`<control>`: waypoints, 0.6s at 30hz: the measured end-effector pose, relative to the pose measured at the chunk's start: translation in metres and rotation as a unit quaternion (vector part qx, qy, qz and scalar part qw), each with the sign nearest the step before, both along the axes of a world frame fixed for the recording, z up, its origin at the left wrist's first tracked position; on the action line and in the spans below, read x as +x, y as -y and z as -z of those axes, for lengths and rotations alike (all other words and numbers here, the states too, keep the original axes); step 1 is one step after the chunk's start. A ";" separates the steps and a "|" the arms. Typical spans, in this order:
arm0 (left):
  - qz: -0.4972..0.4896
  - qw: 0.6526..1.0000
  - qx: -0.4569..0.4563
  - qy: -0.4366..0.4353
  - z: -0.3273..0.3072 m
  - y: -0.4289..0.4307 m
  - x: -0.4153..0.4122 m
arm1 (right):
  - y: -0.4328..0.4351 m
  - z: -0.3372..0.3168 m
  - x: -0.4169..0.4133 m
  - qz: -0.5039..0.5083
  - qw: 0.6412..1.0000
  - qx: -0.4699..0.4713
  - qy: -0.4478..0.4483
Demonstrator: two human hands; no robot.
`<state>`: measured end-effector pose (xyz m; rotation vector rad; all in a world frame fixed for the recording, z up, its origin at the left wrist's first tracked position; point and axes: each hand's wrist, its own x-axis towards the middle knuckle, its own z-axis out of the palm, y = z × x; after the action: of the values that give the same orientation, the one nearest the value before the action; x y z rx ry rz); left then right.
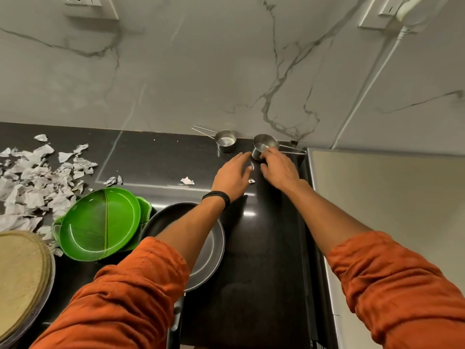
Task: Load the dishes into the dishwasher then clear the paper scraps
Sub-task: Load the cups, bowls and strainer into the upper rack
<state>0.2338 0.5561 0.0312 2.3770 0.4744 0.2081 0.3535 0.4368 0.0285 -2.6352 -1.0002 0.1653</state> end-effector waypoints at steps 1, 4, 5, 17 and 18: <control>0.005 1.000 0.003 -0.001 0.000 0.001 -0.001 | 0.004 -0.001 -0.005 0.002 1.000 0.015 0.006; 0.025 1.000 0.017 0.006 -0.003 0.005 -0.005 | 0.016 -0.004 -0.023 0.013 0.999 0.049 0.018; 0.032 0.999 0.026 0.009 -0.004 0.006 -0.006 | 0.019 -0.006 -0.031 0.017 0.998 0.061 0.025; 0.182 0.974 0.113 0.080 -0.034 0.048 -0.083 | 0.087 -0.051 -0.164 0.099 0.973 0.199 0.067; 0.199 0.969 0.110 0.093 -0.037 0.054 -0.094 | 0.096 -0.053 -0.178 0.113 0.969 0.206 0.069</control>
<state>0.1398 0.5019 0.0680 2.5759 -0.1248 0.3063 0.1752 0.3408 0.0814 -2.3694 -0.6750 -0.2547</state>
